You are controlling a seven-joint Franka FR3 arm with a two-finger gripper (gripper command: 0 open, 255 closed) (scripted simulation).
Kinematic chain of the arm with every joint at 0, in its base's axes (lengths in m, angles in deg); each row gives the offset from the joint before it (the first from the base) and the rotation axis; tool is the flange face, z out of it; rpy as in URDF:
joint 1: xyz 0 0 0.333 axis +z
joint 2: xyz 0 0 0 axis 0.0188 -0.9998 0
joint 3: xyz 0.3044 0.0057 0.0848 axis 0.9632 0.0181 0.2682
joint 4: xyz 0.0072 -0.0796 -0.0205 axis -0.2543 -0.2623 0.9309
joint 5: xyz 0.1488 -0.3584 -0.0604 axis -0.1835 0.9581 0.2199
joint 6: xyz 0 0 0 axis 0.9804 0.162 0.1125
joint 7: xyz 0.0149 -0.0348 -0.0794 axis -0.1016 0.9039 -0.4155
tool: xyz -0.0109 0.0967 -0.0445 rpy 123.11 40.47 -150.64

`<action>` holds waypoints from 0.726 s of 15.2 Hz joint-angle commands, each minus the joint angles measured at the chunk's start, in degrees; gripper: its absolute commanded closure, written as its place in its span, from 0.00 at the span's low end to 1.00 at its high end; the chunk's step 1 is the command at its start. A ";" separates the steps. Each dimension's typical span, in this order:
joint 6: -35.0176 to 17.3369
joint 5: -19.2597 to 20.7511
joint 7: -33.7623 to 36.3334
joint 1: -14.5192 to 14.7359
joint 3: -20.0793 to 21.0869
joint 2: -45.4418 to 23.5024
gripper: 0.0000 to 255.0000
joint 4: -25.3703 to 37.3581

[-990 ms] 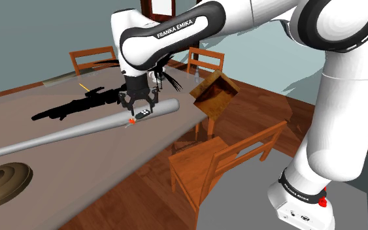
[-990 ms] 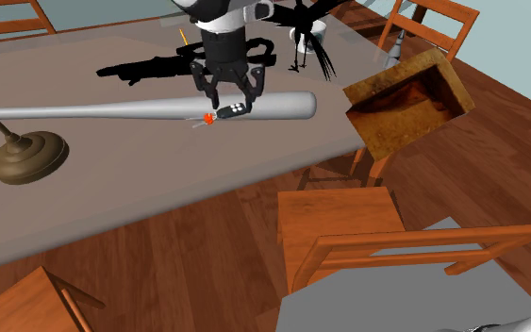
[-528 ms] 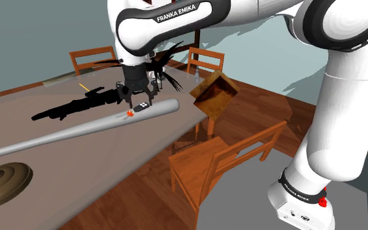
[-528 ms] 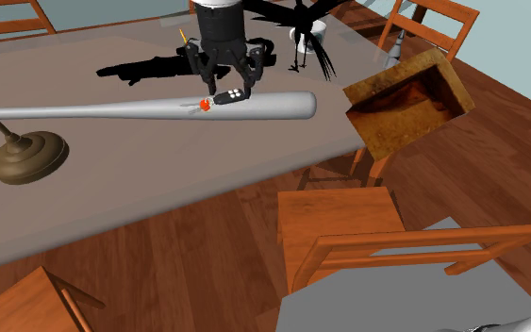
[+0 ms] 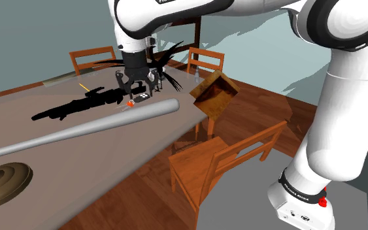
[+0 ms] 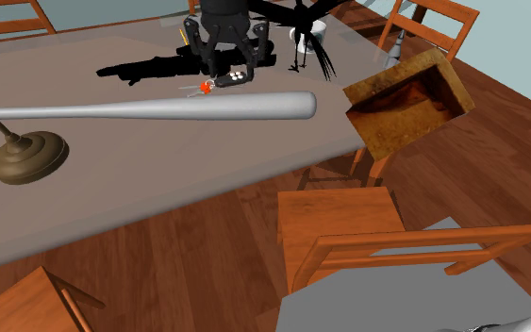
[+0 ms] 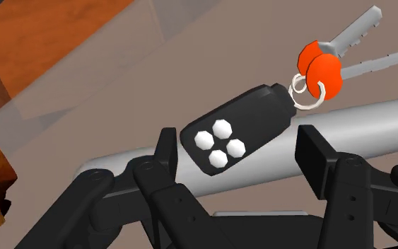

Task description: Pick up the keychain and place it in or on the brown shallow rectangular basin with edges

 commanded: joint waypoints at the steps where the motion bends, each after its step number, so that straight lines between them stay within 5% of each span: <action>1: -0.01 -0.61 -2.06 -1.36 -0.66 1.56 1.00 -1.48; 11: -1.64 -3.27 -16.01 -9.33 -6.32 9.68 1.00 -10.79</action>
